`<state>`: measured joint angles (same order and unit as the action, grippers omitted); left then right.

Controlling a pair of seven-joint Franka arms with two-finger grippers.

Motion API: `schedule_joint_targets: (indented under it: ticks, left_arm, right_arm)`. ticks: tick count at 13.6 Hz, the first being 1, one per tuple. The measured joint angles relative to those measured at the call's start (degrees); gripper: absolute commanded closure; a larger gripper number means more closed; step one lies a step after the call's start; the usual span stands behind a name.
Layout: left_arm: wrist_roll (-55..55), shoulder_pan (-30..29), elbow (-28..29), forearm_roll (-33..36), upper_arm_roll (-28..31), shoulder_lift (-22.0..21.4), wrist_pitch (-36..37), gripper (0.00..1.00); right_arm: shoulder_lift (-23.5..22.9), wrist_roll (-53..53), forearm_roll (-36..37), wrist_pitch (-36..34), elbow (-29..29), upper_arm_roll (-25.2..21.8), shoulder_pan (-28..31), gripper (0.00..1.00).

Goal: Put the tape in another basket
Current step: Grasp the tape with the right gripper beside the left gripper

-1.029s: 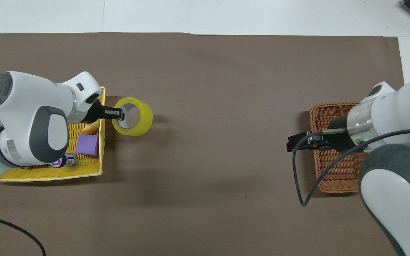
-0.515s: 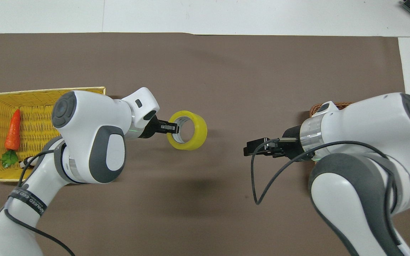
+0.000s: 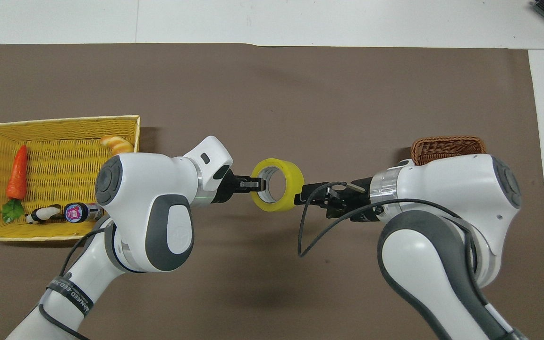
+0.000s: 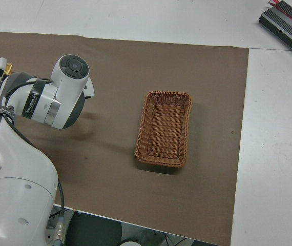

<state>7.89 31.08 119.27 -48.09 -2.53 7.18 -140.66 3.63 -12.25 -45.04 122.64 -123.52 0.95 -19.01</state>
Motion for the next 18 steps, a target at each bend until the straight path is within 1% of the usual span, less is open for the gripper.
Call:
schedule_joint_targets:
  ticks: [2, 6, 9, 12, 13, 14, 16, 17, 18]
  left_arm:
    - [0.0, 0.9, 0.7, -1.1, 0.0, -0.6, -0.6, 1.0]
    - [-3.3, 2.4, 2.3, -1.4, 0.0, -1.5, -0.5, 1.0]
    - [-6.5, 3.4, 3.0, -1.5, -0.1, -2.2, 0.0, 1.0]
    - [-6.8, 3.5, 3.1, -1.5, -0.1, -2.5, 0.3, 1.0]
    - [-6.9, 3.7, 3.1, -1.5, -0.1, -2.5, 0.3, 1.0]
    - [-6.9, 3.7, 3.1, -1.5, -0.1, -2.5, 0.3, 1.0]
    - [-6.9, 3.8, 3.2, -1.5, -0.1, -2.5, 0.3, 1.0]
    - [-7.0, 3.8, 3.2, -1.5, -0.1, -2.5, 0.3, 1.0]
    - [-7.0, 3.8, 3.2, -1.5, 0.0, -2.6, 0.4, 1.0]
  right_arm:
    - [-1.0, 2.3, -1.7, 0.4, 0.0, -0.1, 0.0, 0.0]
    - [-3.2, 9.1, -2.2, 1.3, 0.0, -0.1, 0.2, 0.0]
    - [-4.0, 10.3, -2.2, 3.1, 0.0, 0.0, -0.2, 0.0]
    - [-4.2, 10.3, -2.2, 3.7, 0.0, 0.2, -1.0, 0.0]
    - [-4.2, 10.3, -2.2, 3.7, 0.0, 0.2, -1.1, 0.19]
    - [-4.2, 10.3, -2.2, 3.7, 0.0, 0.2, -1.1, 0.3]
    - [-4.2, 9.9, -2.3, 3.7, 0.0, 0.2, -1.6, 0.38]
    - [-4.2, 9.4, -2.3, 3.7, 0.0, 0.2, -2.1, 0.44]
    - [-4.2, 9.3, -2.3, 3.8, 0.0, 0.2, -2.4, 0.45]
